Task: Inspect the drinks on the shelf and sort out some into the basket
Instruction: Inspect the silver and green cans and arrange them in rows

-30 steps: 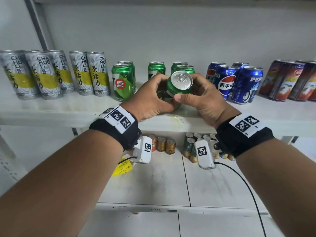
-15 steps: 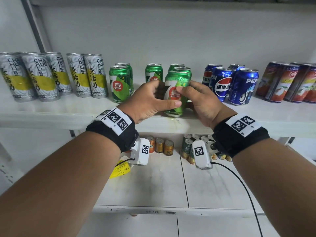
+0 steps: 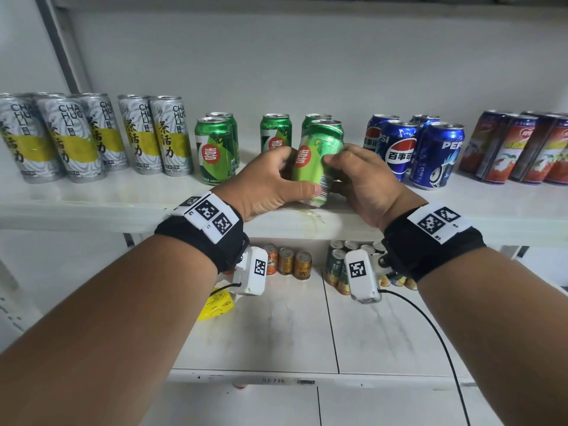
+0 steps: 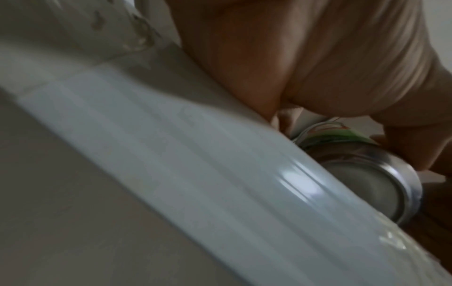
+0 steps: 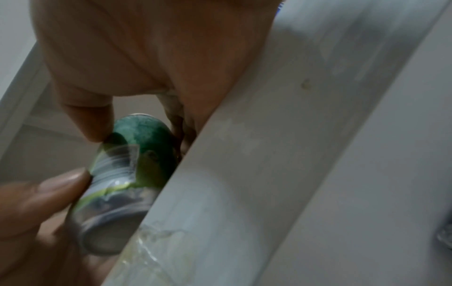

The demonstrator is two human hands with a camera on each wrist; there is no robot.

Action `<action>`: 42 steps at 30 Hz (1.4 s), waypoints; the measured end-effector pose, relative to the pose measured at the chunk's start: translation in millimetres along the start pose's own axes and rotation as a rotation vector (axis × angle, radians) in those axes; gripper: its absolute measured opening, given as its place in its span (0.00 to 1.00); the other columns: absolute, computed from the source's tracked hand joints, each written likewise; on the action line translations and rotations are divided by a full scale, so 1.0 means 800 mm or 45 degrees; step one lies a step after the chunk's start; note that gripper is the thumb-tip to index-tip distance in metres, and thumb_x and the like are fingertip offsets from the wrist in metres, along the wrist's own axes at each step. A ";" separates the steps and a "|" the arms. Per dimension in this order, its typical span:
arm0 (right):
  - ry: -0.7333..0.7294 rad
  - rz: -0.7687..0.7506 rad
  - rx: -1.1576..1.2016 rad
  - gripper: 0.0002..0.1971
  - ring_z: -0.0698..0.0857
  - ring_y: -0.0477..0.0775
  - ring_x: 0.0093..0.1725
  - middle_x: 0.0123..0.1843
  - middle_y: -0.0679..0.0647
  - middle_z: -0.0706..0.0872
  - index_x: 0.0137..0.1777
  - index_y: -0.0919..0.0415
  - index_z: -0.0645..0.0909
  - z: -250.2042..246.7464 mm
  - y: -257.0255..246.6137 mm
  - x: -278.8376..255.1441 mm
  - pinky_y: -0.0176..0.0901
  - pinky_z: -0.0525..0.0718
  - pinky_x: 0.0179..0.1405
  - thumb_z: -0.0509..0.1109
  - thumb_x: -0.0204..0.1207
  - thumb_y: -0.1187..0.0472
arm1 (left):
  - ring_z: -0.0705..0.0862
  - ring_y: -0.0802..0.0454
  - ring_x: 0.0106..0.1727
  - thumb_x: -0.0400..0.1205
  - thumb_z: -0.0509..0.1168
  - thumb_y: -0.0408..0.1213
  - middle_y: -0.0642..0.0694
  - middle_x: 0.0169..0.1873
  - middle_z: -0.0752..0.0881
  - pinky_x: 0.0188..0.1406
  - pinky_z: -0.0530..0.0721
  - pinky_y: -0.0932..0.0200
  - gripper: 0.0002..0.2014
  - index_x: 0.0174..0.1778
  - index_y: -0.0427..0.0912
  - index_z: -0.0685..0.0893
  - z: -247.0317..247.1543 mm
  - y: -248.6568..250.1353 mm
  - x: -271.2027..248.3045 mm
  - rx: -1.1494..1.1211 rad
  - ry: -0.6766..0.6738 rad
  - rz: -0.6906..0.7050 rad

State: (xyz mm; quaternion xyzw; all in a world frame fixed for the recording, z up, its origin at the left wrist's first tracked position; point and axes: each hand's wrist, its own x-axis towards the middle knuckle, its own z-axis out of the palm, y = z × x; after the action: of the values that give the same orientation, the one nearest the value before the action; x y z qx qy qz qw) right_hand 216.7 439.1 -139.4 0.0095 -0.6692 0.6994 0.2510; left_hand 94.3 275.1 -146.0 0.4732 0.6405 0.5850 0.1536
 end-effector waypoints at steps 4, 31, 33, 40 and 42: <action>0.003 -0.019 0.029 0.14 0.95 0.60 0.51 0.53 0.59 0.95 0.61 0.63 0.86 -0.001 -0.001 -0.001 0.51 0.92 0.47 0.77 0.77 0.63 | 0.94 0.42 0.64 0.65 0.90 0.51 0.43 0.60 0.95 0.67 0.92 0.34 0.38 0.69 0.44 0.87 0.002 0.003 0.000 0.006 -0.037 -0.030; -0.013 -0.061 0.009 0.19 0.89 0.61 0.56 0.55 0.60 0.91 0.65 0.65 0.84 0.002 -0.004 -0.007 0.53 0.87 0.56 0.74 0.74 0.65 | 0.92 0.41 0.68 0.65 0.89 0.54 0.42 0.64 0.93 0.71 0.89 0.31 0.40 0.71 0.43 0.85 -0.003 0.000 -0.003 0.046 0.061 0.019; 0.007 -0.064 -0.012 0.19 0.88 0.64 0.58 0.57 0.62 0.89 0.67 0.67 0.82 0.003 -0.003 -0.007 0.60 0.85 0.62 0.74 0.76 0.69 | 0.93 0.42 0.67 0.67 0.87 0.52 0.43 0.63 0.94 0.71 0.90 0.33 0.37 0.70 0.43 0.86 -0.001 0.002 -0.003 0.055 0.039 0.011; -0.040 -0.042 -0.031 0.29 0.91 0.67 0.65 0.66 0.64 0.91 0.75 0.67 0.80 0.006 -0.007 -0.013 0.61 0.90 0.64 0.80 0.75 0.60 | 0.95 0.47 0.64 0.64 0.92 0.47 0.48 0.61 0.96 0.65 0.93 0.40 0.39 0.71 0.47 0.86 0.002 0.006 -0.006 0.039 -0.008 -0.009; -0.037 -0.045 -0.034 0.27 0.92 0.64 0.63 0.64 0.62 0.92 0.74 0.67 0.81 0.007 -0.007 -0.013 0.59 0.91 0.62 0.80 0.75 0.60 | 0.94 0.45 0.66 0.63 0.91 0.47 0.46 0.62 0.95 0.67 0.93 0.37 0.41 0.72 0.45 0.85 0.001 0.006 -0.007 0.021 0.041 0.003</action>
State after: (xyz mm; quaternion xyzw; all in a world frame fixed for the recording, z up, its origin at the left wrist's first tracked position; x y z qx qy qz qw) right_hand 226.4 430.4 -137.2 0.0282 -0.6817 0.6857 0.2535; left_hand 99.6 271.0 -144.2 0.4655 0.6471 0.5876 0.1387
